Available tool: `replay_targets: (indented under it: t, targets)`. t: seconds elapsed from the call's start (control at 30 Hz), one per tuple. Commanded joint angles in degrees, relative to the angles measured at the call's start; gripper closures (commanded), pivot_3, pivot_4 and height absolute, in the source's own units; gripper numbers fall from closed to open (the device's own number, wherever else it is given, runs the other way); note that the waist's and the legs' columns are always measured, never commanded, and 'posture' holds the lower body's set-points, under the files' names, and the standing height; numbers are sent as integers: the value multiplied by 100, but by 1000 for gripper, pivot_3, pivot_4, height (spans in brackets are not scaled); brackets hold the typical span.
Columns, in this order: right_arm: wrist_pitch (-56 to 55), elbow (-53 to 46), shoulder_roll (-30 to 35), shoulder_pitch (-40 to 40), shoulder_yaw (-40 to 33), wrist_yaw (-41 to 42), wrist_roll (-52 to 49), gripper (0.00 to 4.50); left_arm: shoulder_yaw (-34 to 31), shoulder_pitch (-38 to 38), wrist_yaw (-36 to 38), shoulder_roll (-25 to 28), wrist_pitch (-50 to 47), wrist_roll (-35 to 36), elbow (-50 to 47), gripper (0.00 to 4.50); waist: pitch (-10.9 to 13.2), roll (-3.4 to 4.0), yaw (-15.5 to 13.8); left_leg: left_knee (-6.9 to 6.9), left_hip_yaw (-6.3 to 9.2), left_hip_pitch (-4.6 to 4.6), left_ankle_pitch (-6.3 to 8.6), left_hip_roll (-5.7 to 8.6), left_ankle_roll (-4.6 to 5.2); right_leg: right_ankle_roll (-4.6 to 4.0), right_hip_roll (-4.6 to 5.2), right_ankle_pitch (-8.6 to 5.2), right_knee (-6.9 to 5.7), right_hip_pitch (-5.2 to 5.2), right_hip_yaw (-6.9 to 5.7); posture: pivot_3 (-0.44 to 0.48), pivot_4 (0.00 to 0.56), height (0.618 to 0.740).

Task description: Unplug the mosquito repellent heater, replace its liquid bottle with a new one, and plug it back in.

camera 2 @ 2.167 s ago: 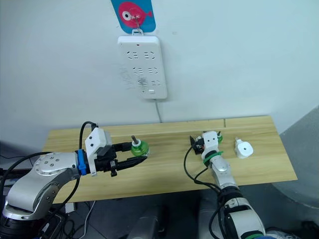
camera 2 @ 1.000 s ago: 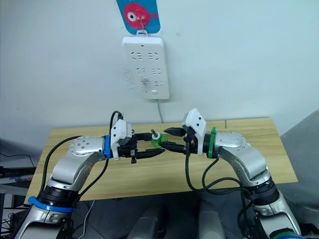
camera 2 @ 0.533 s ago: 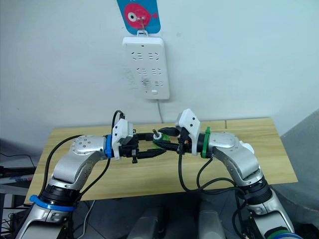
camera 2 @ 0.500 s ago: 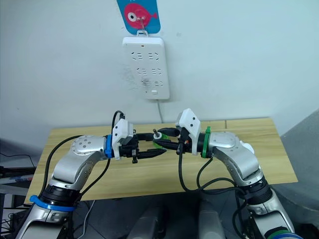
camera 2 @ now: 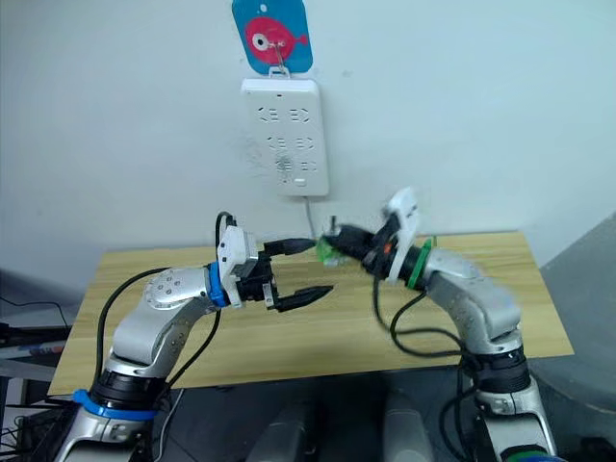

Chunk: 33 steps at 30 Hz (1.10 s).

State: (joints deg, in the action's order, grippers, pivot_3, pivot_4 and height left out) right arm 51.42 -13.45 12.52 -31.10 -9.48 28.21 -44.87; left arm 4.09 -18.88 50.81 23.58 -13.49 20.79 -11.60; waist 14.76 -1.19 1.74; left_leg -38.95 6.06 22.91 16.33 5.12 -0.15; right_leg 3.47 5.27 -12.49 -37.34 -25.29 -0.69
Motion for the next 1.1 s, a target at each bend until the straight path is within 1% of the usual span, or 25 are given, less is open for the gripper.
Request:
replay_targets:
  t: [0.03,0.13,0.27,0.37,0.43,0.63,0.73,0.87,0.9,0.93,0.97,1.03,1.07,1.1]
  targets:
    - [816,21,-502,-155,-1014,-1385,-1590,3655,40,162,-810,-492,603,-410,-351,0,-29,-2,2,2,1,-1,0,0,0,0,0,0,1,0,2,-54,194,740]
    - [1017,89,-833,-248,-1409,-2517,-2758,3655,154,46,-1301,-936,948,-718,-312,0,-36,3,6,1,-2,0,0,-1,0,-1,2,0,-4,-1,5,-59,200,740]
    - [1026,56,-818,-277,-1365,-3327,-3617,3655,242,-166,-1644,-1269,1102,-870,-107,0,-51,11,9,-3,-17,-4,-1,4,2,0,2,0,-33,-6,10,-60,203,740]
    - [939,-1,-747,-238,-1199,-3671,-4041,3655,303,-282,-1789,-1424,1181,-920,20,0,-88,32,16,-3,-22,-7,0,4,4,0,-2,0,-37,-6,11,-63,205,740]
    - [833,-17,-727,-224,-1114,-3851,-4268,3655,296,-298,-1918,-1546,1142,-883,66,0,-90,33,24,-2,-25,-7,0,4,5,0,-2,0,-40,-7,11,-65,205,740]
    - [592,-114,-521,-114,-796,-4066,-4625,3655,356,-272,-2046,-1711,1127,-845,61,0,-92,33,29,-3,-27,-7,0,4,7,0,-10,0,-43,-7,12,-76,209,740]
    - [476,-152,-430,-59,-668,-4149,-4762,3655,386,-300,-2031,-1736,1106,-804,82,605,-92,33,29,-3,-28,-7,-1,4,7,0,-11,0,-42,-7,11,-81,214,740]
    - [303,-177,-358,-15,-525,-4271,-4949,3655,382,-298,-2027,-1748,1143,-802,165,1773,-92,34,29,-3,-27,-7,-1,4,8,0,-11,0,-42,-6,11,-87,221,740]
    - [272,-193,-361,10,-490,-4306,-4991,3655,371,-296,-2047,-1757,1139,-795,165,1805,-92,33,30,-3,-27,-7,-1,4,8,0,-11,0,-42,-6,11,-87,221,740]
    - [246,-213,-357,39,-454,-4327,-5025,3655,358,-299,-2081,-1772,1114,-779,164,2073,-92,34,33,-3,-28,-7,-1,4,8,0,-11,0,-41,-6,12,-91,225,740]
    - [220,-227,-356,67,-422,-4344,-5059,3655,350,-302,-2105,-1782,1091,-765,162,2196,-92,33,34,-3,-28,-7,-1,4,8,0,-11,0,-42,-6,11,-91,225,740]
    - [173,-246,-306,109,-314,-4338,-5065,3655,374,-329,-2052,-1750,1047,-745,158,2223,-92,34,34,-3,-28,-7,0,3,9,0,-11,0,-41,-6,10,-91,225,740]
    - [170,-243,-266,117,-268,-4311,-5079,2922,394,-346,-1999,-1716,997,-731,151,2223,-92,34,36,-3,-29,-7,0,3,9,0,-11,0,-41,-6,11,-91,225,740]
    - [163,-237,-224,118,-239,-4289,-5100,2632,413,-364,-1970,-1697,958,-723,148,2223,-92,33,38,-3,-29,-7,0,3,9,0,-12,0,-40,-6,12,-92,235,740]
